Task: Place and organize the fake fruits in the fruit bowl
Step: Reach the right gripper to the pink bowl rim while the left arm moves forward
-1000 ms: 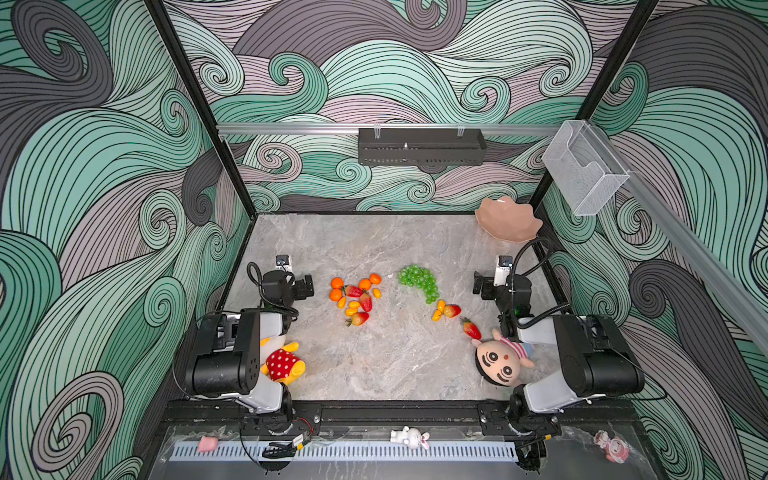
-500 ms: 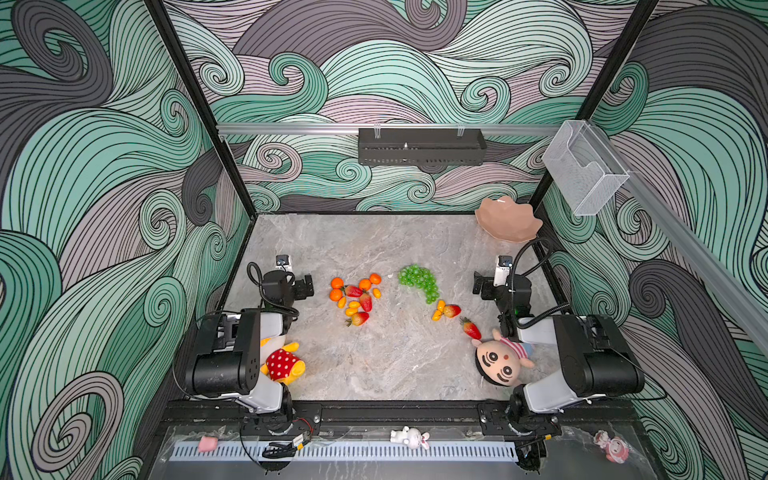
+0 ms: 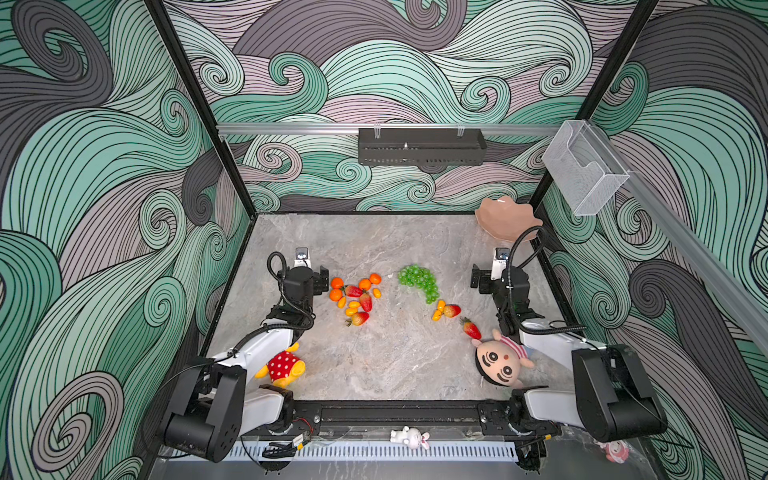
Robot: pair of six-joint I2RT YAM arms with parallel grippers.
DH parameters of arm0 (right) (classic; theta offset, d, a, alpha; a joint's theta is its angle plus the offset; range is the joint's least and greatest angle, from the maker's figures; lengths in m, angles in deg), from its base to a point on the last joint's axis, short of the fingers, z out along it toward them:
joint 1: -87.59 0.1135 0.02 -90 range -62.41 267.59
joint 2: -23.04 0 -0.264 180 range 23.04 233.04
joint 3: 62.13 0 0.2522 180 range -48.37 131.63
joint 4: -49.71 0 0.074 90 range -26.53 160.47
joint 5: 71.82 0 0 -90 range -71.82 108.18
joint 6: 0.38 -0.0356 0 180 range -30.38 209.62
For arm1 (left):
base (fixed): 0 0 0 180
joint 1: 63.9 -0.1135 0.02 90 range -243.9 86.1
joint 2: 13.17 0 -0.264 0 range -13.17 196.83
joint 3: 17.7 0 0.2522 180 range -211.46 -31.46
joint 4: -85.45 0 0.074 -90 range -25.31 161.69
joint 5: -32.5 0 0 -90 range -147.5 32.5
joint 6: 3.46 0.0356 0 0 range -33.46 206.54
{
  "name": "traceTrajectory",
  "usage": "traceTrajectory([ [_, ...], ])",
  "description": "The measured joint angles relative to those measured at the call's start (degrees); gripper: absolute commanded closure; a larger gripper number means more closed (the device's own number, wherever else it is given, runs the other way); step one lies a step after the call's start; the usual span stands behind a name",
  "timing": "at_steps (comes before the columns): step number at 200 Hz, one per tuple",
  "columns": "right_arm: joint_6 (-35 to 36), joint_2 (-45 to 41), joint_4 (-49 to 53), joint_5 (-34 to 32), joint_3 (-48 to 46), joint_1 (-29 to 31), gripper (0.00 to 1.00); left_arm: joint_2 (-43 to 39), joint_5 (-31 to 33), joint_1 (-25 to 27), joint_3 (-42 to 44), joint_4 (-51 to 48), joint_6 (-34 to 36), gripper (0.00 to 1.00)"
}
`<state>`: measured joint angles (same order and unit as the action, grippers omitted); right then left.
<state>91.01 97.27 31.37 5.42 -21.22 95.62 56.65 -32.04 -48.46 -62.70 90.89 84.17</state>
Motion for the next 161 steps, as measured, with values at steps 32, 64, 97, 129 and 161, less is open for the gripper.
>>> traceTrajectory([
  [32, -3.43, -6.08, 6.51, -2.08, 2.21, 0.0, 0.0, 0.2, 1.27, 3.61, -12.2, -14.51, -6.16, 0.02],
  [64, -12.33, -10.71, 14.08, -3.69, 4.13, 0.0, 0.0, -0.94, -1.07, 4.26, -19.02, -22.53, -12.0, 0.01],
  [97, -22.84, -10.84, 26.97, -6.54, 8.13, -0.59, 0.0, -3.45, -1.51, 3.61, -21.92, -31.06, -19.47, 0.01],
  [129, -28.04, -5.53, 38.01, -6.32, 15.63, -2.71, 0.0, -4.24, -7.48, -2.47, -26.86, -36.5, -23.78, 0.01],
  [161, -26.36, 3.32, 45.33, -4.7, 26.29, -3.72, 0.0, -3.17, -16.17, -5.33, -28.87, -36.76, -24.0, 0.01],
])
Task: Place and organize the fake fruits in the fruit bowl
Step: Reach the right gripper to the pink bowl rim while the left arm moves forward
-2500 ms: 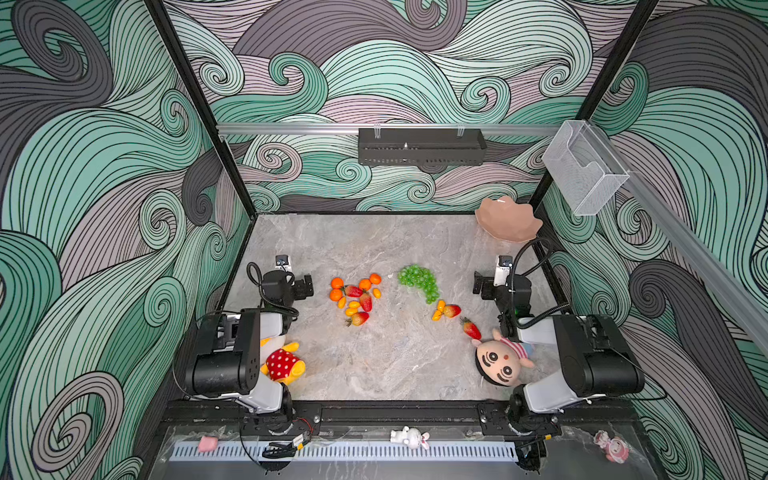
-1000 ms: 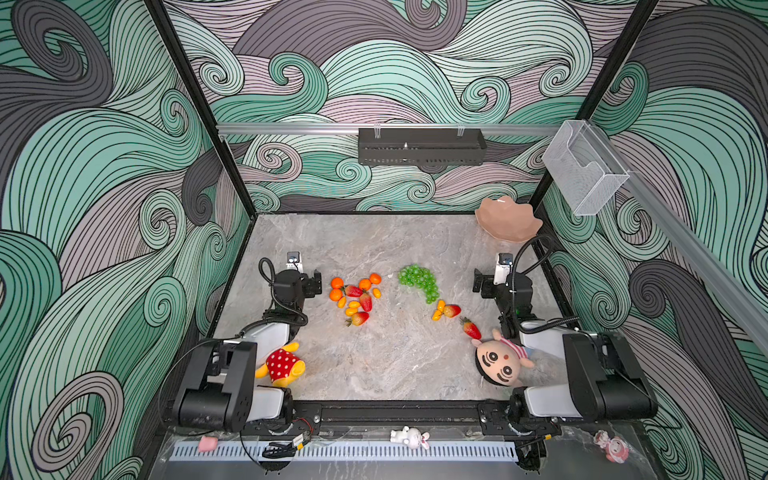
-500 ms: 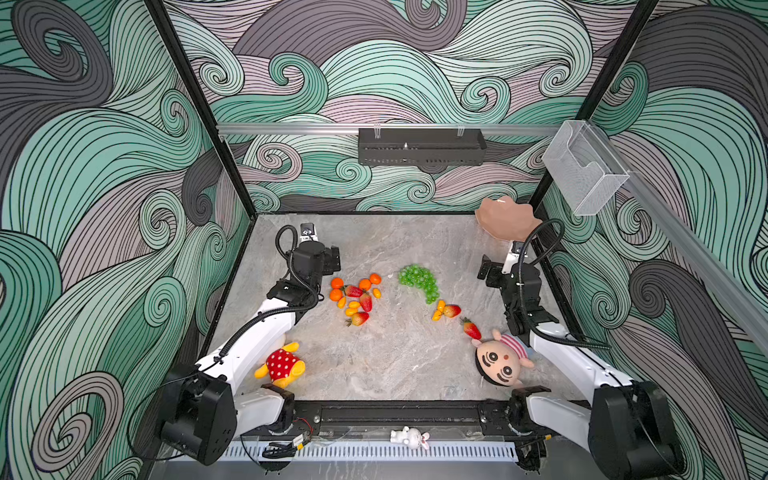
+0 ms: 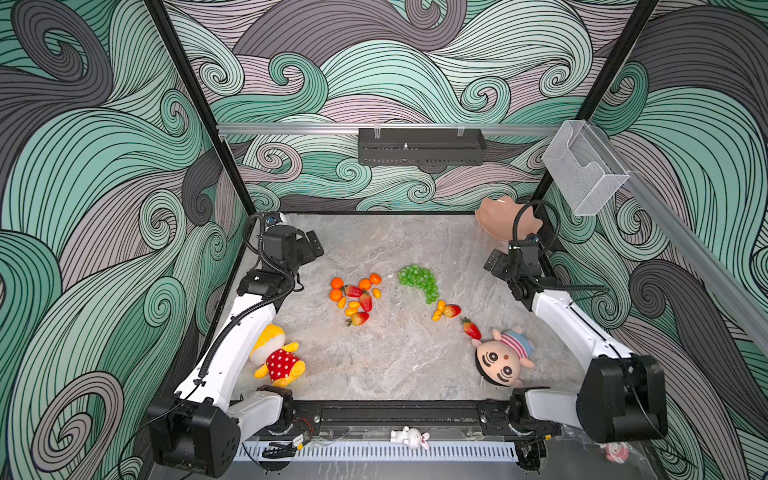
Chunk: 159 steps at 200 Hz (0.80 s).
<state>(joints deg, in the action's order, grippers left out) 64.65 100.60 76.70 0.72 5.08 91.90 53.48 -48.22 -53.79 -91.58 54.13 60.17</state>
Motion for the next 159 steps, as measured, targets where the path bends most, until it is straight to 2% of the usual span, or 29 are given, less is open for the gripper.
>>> traceTrajectory([
  [23, 3.37, 5.92, 3.15, -0.35, 6.78, 0.0, 0.04, 3.41, -4.72, 2.27, -1.55, 0.0, 0.33, 0.01],
  [58, 10.56, 14.6, 3.96, -1.88, 15.19, 0.0, 0.13, 10.91, -9.94, 8.46, -7.76, 0.11, 1.29, 0.02],
  [96, 18.6, 24.9, 3.76, -2.14, 24.96, 0.02, 0.15, 16.31, -16.31, 11.93, -13.92, 0.98, 3.85, 0.01],
  [114, 21.97, 30.53, 4.63, -2.1, 30.64, 0.11, 0.16, 16.76, -17.44, 12.22, -12.74, 2.29, 5.38, 0.01],
  [159, 28.26, 43.58, 8.83, -2.1, 43.8, 0.22, 0.22, 16.39, -16.96, 12.48, -2.95, 6.58, 6.75, 0.02],
])
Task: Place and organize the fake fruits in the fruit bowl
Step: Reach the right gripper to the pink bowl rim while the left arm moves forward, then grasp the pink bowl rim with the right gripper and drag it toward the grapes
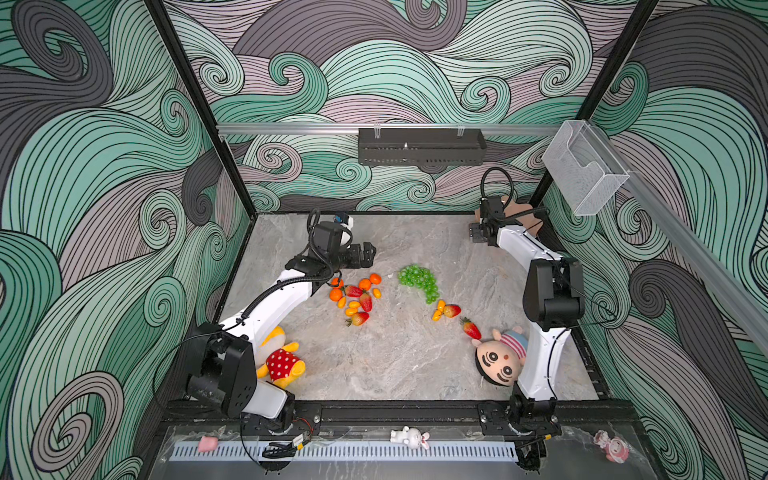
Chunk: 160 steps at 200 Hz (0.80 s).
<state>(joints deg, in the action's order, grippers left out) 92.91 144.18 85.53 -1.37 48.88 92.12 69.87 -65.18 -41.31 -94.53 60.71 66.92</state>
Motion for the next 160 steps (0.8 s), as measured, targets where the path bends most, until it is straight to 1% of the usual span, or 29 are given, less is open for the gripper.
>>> traceTrajectory([
  [29, 2.56, 5.6, 2.73, -0.46, 5.57, 0.09, 0.24, -0.04, -1.53, 0.04, -0.66, 0.46, 1.64, 0.01],
  [45, 4.39, 7.93, 3.65, -1.73, 7.91, 0.24, 0.26, -0.92, -2.82, 0.07, -0.7, 0.5, 3.26, 0.01],
  [62, 6.73, 10.25, 4.46, -3.87, 10.49, 0.39, 0.29, -2.21, -2.8, 0.07, -0.7, 0.5, 4.57, 0.01],
  [96, 10.71, 14.53, 5.18, -7.76, 15.34, 0.46, 0.36, -5.35, 0.92, 0.07, -0.66, 0.5, 6.25, 0.01],
  [106, 11.61, 15.67, 5.25, -8.9, 16.57, 0.5, 0.41, -6.29, 2.34, 0.04, -0.5, 0.61, 6.58, 0.01],
  [112, 12.02, 16.2, 5.31, -9.42, 17.11, 0.5, 0.43, -6.82, 3.17, 0.04, -0.37, 0.72, 6.69, 0.01],
  [149, 12.35, 19.41, 6.25, -11.56, 20.85, 0.66, 0.49, -8.28, 5.16, 0.04, 0.44, 1.66, 7.54, 0.01],
  [160, 12.26, 20.06, 6.56, -11.69, 21.84, 0.66, 0.54, -8.28, 5.7, 0.04, 0.5, 1.62, 7.69, 0.01],
])
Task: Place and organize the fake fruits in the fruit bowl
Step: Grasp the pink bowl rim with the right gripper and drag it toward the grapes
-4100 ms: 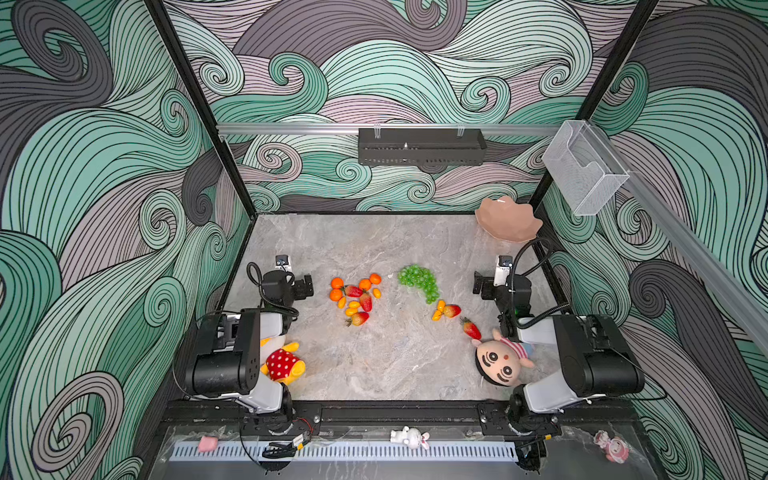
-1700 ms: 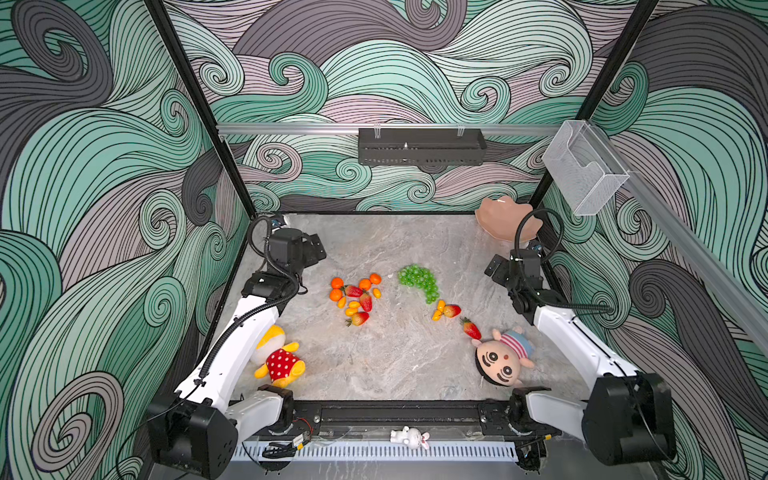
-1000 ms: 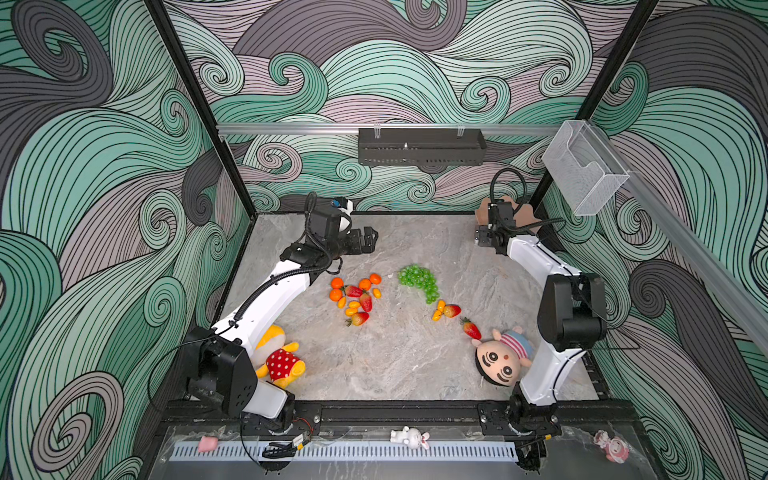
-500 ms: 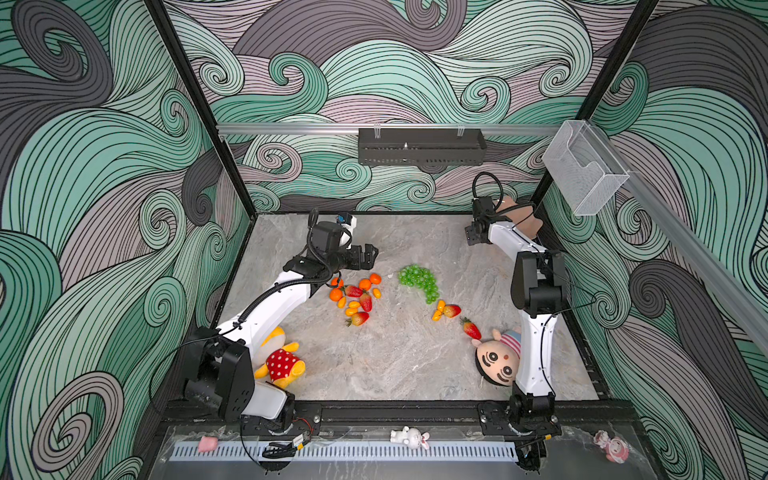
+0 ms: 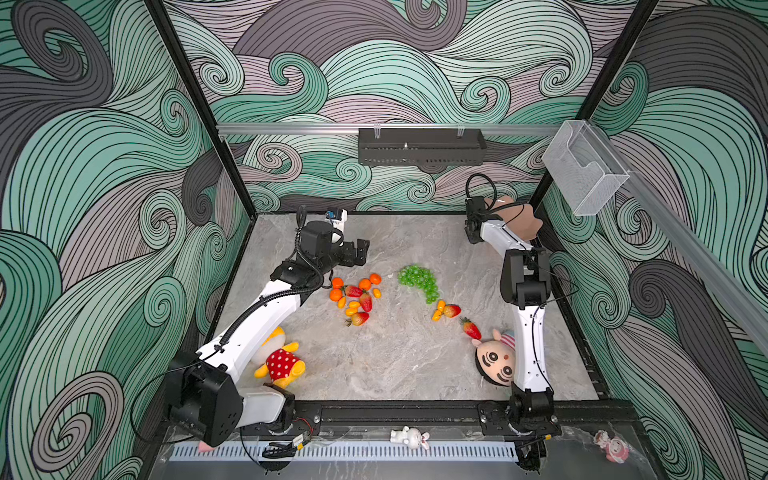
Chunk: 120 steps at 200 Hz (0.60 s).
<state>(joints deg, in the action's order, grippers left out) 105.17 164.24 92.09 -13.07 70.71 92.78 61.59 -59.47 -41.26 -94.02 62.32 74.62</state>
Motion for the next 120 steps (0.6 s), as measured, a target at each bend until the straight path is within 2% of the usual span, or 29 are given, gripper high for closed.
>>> traceTrajectory([
  [71, -1.01, 1.4, 1.84, 0.11, 4.7, 0.0, 0.7, -5.55, 5.62, 0.0, 2.58, 0.31, 0.39, 0.01],
  [120, -0.57, 2.62, 2.29, 0.11, 4.76, -0.24, 0.77, -5.49, 6.05, -0.07, 2.6, 0.37, 0.39, 0.01],
])
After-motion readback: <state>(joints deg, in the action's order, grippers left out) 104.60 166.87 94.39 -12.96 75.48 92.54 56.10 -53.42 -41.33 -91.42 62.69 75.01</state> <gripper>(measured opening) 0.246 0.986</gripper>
